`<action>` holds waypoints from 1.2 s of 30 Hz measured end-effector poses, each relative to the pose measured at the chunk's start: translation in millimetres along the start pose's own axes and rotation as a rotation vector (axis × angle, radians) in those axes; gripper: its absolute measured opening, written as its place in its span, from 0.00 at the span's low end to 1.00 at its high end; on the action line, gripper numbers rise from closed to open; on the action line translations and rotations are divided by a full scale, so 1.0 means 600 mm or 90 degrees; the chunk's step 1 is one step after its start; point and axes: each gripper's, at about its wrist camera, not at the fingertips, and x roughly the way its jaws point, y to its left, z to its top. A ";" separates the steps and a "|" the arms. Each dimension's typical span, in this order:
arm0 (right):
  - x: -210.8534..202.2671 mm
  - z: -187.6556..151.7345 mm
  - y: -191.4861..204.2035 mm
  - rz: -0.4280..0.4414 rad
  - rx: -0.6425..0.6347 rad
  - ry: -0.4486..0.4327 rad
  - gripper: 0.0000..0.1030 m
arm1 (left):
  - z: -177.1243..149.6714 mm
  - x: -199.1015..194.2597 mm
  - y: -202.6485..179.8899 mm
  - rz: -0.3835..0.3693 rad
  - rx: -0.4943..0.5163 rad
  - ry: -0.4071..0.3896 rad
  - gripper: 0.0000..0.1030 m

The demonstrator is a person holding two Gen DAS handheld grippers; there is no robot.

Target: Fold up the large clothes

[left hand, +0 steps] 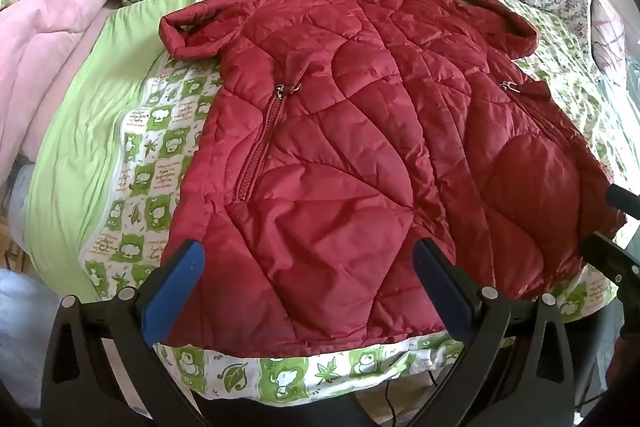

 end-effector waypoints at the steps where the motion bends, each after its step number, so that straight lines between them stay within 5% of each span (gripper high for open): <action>1: 0.000 0.000 -0.001 0.000 0.000 0.000 1.00 | 0.000 0.000 -0.001 0.000 0.001 0.000 1.00; 36: 0.006 0.014 0.003 0.001 0.003 0.001 1.00 | 0.001 0.006 -0.003 0.007 0.015 -0.008 1.00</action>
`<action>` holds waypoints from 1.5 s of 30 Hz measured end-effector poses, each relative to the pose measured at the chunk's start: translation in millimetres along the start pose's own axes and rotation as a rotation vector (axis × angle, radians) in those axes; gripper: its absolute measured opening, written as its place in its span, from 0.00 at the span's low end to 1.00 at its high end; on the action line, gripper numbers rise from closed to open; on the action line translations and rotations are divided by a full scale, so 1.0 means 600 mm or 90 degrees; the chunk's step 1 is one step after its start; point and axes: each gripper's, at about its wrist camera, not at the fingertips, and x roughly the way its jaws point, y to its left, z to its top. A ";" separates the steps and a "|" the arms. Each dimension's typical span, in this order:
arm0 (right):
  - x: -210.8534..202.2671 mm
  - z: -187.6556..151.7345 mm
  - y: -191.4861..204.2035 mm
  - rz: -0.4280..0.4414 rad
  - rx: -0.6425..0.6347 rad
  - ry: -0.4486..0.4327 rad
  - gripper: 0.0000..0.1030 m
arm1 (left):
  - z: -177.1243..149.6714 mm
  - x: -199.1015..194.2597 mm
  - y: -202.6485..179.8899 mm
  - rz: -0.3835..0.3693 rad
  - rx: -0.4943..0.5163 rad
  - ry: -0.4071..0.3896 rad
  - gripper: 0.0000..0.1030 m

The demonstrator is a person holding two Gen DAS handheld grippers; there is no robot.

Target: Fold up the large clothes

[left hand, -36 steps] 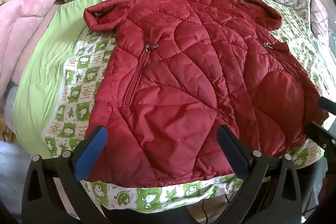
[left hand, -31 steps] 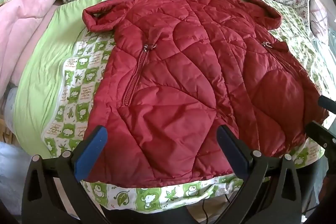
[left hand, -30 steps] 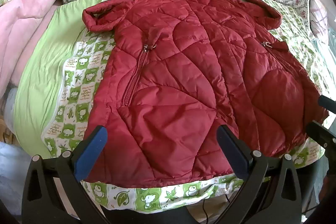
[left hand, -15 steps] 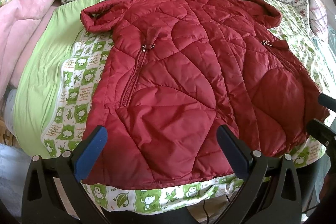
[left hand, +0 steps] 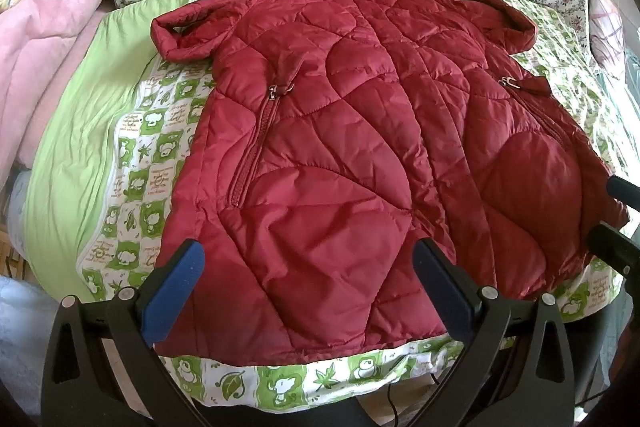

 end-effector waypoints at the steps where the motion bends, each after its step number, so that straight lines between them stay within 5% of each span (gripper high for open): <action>1: 0.002 -0.002 -0.008 0.001 0.000 -0.008 1.00 | 0.000 0.000 0.000 0.004 0.002 -0.002 1.00; 5: 0.003 -0.001 -0.006 0.003 0.000 -0.012 1.00 | 0.002 0.012 0.000 0.003 0.009 0.053 1.00; 15: 0.007 0.003 -0.008 0.014 0.009 0.003 1.00 | 0.011 0.020 -0.005 0.054 0.042 0.056 1.00; 31: 0.019 0.037 -0.062 0.034 0.042 -0.042 1.00 | 0.031 0.046 0.001 -0.008 0.010 0.041 1.00; 45: 0.046 0.156 -0.193 0.014 0.117 -0.066 1.00 | 0.100 0.101 0.026 -0.037 -0.030 0.062 1.00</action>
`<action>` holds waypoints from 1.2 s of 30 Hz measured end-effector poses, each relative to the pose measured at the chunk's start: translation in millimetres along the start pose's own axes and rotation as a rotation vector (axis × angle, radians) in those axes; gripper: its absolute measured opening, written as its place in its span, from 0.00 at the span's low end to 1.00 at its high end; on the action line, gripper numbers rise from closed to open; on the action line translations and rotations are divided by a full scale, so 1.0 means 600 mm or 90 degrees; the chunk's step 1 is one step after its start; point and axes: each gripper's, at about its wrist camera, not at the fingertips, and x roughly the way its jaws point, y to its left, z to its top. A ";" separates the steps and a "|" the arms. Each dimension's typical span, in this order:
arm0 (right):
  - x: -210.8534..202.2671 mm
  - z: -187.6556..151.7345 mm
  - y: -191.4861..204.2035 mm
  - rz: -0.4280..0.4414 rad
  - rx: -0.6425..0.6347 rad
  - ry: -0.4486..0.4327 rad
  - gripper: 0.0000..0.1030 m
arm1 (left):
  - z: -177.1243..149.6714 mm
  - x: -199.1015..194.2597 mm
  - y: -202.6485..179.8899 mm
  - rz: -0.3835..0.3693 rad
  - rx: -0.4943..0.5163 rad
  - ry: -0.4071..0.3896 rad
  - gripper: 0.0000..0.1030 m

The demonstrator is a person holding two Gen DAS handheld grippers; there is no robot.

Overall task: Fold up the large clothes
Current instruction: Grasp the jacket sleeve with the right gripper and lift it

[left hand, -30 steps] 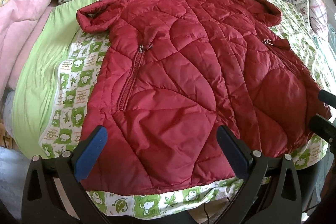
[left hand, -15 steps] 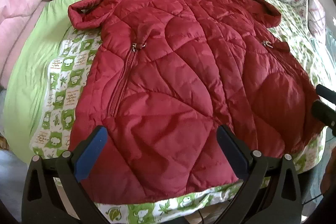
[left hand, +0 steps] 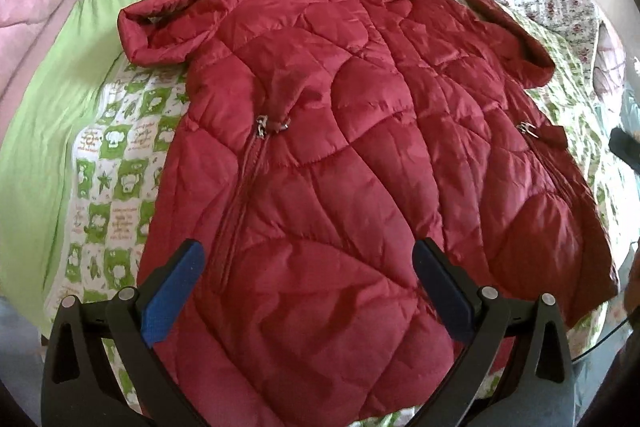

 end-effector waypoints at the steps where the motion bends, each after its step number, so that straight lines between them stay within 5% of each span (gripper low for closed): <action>1: 0.003 0.009 -0.008 -0.001 0.004 -0.005 1.00 | 0.005 0.004 -0.001 0.002 -0.002 0.003 1.00; 6: 0.033 0.073 -0.054 -0.018 0.021 -0.028 1.00 | 0.037 0.033 -0.006 0.005 0.003 0.025 1.00; 17: 0.165 0.257 -0.157 -0.149 0.008 -0.040 0.93 | 0.103 0.067 -0.024 0.013 0.032 0.033 1.00; 28: 0.330 0.349 -0.197 -0.275 -0.047 0.030 0.86 | 0.121 0.091 -0.026 -0.011 0.017 0.028 1.00; 32: 0.368 0.361 -0.221 -0.308 -0.038 0.049 0.56 | 0.123 0.098 -0.016 -0.013 -0.003 0.030 1.00; 36: 0.360 0.358 -0.252 -0.245 0.026 0.036 0.18 | 0.123 0.103 0.001 -0.038 -0.032 0.036 1.00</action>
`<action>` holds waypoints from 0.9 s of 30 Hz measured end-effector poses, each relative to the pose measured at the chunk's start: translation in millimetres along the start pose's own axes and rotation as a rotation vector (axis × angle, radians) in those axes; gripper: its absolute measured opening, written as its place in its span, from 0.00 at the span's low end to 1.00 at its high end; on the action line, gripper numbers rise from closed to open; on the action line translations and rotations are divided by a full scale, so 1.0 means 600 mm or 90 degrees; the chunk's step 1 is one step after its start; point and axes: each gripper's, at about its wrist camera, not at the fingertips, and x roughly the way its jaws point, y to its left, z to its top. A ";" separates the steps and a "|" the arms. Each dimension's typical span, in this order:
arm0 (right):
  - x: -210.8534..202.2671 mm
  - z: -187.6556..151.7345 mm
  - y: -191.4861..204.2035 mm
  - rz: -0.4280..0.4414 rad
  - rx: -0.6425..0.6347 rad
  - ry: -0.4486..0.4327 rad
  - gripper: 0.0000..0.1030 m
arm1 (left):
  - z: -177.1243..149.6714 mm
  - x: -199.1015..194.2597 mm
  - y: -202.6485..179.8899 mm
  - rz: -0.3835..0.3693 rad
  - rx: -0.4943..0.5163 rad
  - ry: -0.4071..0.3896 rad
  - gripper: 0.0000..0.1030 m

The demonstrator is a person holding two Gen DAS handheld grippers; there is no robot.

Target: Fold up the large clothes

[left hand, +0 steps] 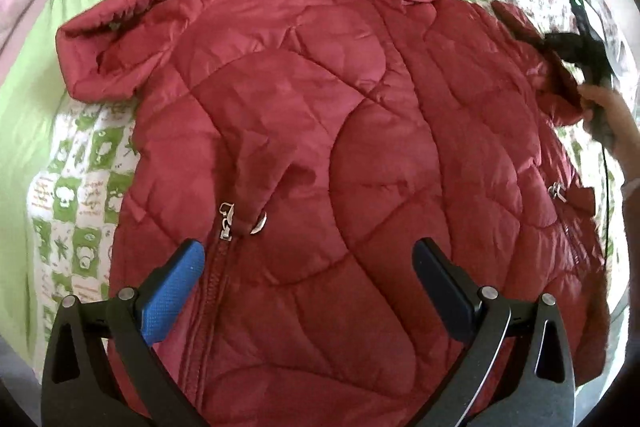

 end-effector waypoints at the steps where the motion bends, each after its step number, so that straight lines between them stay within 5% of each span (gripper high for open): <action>1: -0.010 -0.003 -0.003 0.013 0.008 -0.010 0.18 | 0.001 0.001 0.003 0.000 -0.004 0.000 1.00; 12: -0.154 -0.054 0.066 0.203 -0.013 -0.071 0.13 | -0.005 0.000 0.023 -0.041 -0.036 -0.004 1.00; 19: -0.216 -0.137 0.206 0.339 -0.106 -0.046 0.13 | -0.015 -0.009 0.042 -0.197 -0.106 0.007 1.00; 27: -0.223 -0.218 0.319 0.408 -0.176 0.002 0.13 | -0.007 -0.040 0.038 -0.120 -0.024 -0.028 1.00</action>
